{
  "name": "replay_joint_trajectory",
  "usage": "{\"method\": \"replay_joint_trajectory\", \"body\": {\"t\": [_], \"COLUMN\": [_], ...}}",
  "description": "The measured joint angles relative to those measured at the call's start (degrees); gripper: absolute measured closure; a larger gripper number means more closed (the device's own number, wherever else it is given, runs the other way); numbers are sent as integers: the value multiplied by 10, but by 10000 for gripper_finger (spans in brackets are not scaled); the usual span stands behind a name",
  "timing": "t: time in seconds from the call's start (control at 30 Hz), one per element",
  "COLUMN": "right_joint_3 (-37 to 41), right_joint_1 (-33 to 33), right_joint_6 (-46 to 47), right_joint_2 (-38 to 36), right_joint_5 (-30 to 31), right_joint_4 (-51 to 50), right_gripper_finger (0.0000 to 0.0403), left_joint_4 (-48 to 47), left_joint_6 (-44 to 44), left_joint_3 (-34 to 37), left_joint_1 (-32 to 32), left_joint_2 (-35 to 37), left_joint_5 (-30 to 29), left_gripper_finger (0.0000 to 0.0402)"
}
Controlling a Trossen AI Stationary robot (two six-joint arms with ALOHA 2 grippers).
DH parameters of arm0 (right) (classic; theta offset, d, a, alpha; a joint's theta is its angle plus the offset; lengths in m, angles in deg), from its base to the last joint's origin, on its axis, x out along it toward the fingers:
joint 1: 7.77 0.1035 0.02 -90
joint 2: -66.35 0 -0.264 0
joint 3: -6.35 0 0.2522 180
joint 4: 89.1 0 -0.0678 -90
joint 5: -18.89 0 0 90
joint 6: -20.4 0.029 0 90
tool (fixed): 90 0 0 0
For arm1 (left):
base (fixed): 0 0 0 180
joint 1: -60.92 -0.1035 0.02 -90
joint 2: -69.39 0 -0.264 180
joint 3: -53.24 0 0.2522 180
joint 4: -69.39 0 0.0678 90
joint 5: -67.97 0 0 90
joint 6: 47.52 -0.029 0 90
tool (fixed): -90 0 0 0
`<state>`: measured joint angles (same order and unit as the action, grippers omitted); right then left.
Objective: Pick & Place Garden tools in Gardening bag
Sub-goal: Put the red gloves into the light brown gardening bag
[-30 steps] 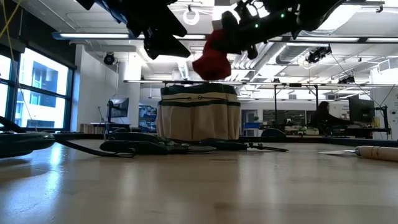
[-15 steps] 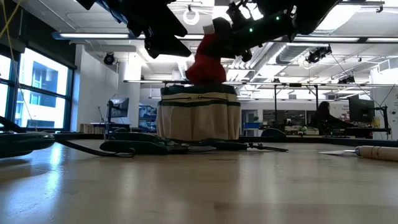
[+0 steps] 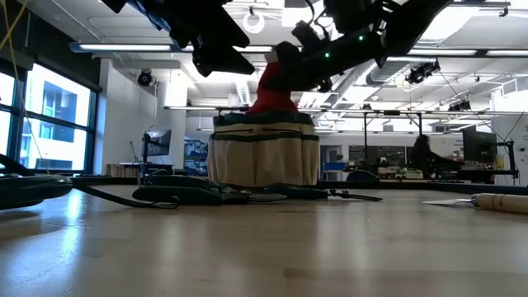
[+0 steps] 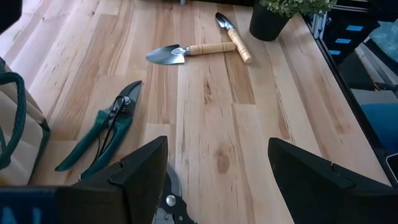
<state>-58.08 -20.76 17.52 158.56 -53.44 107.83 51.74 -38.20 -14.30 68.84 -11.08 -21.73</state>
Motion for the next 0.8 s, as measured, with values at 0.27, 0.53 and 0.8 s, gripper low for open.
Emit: {"method": "replay_joint_trajectory", "body": {"t": [0.27, 0.53, 0.8], "right_joint_3": [0, 0, 0], "right_joint_1": [0, -2, -2], "right_joint_6": [0, 0, 0], "right_joint_2": [9, 11, 11], "right_joint_5": [2, 4, 20], "right_joint_4": [-22, -54, -116], "right_gripper_finger": [365, 365, 365], "left_joint_4": [-2, -5, -6], "left_joint_6": [0, 2, 8], "left_joint_3": [0, 0, 0], "left_joint_1": [0, 0, 0], "left_joint_2": [0, 0, 0], "left_joint_5": [0, 2, 2], "left_gripper_finger": [130, 130, 130]}}
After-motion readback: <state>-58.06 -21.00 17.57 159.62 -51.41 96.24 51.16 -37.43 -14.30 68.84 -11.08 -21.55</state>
